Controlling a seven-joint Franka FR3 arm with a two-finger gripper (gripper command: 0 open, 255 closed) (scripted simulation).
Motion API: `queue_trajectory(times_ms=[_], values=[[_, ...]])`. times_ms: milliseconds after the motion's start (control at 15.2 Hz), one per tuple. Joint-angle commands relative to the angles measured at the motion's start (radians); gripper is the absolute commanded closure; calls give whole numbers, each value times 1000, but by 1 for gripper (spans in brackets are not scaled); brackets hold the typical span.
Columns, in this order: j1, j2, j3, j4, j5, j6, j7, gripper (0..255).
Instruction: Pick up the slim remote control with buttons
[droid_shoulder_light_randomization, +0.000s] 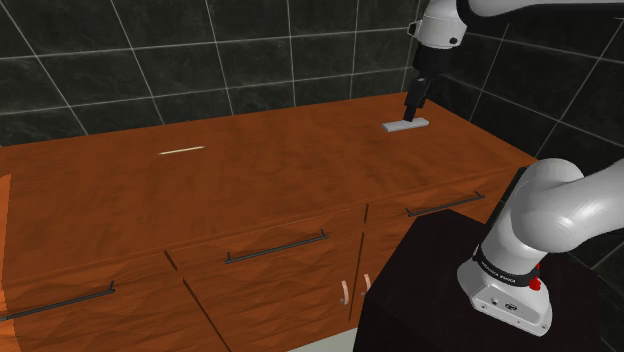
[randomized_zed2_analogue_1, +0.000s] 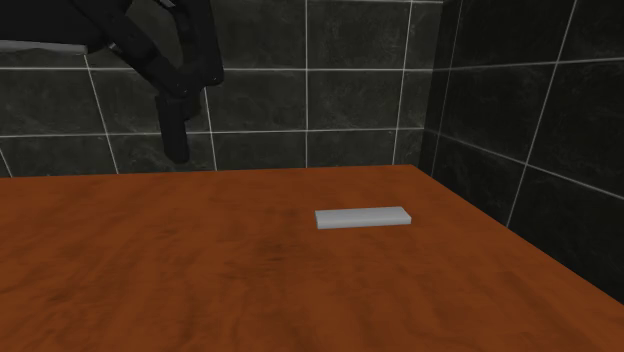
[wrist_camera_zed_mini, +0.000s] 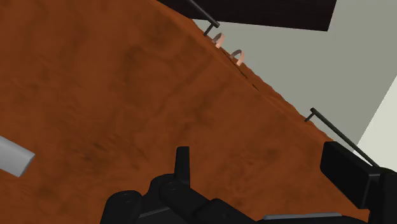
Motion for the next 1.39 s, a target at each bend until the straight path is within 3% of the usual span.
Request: queue_trajectory(times_ms=[0,792,1320], values=[[0,0,0,0,0,0,0,0],[-13,161,-315,-14,-163,165,-453,0],[33,406,-532,105,-168,290,-773,0]])
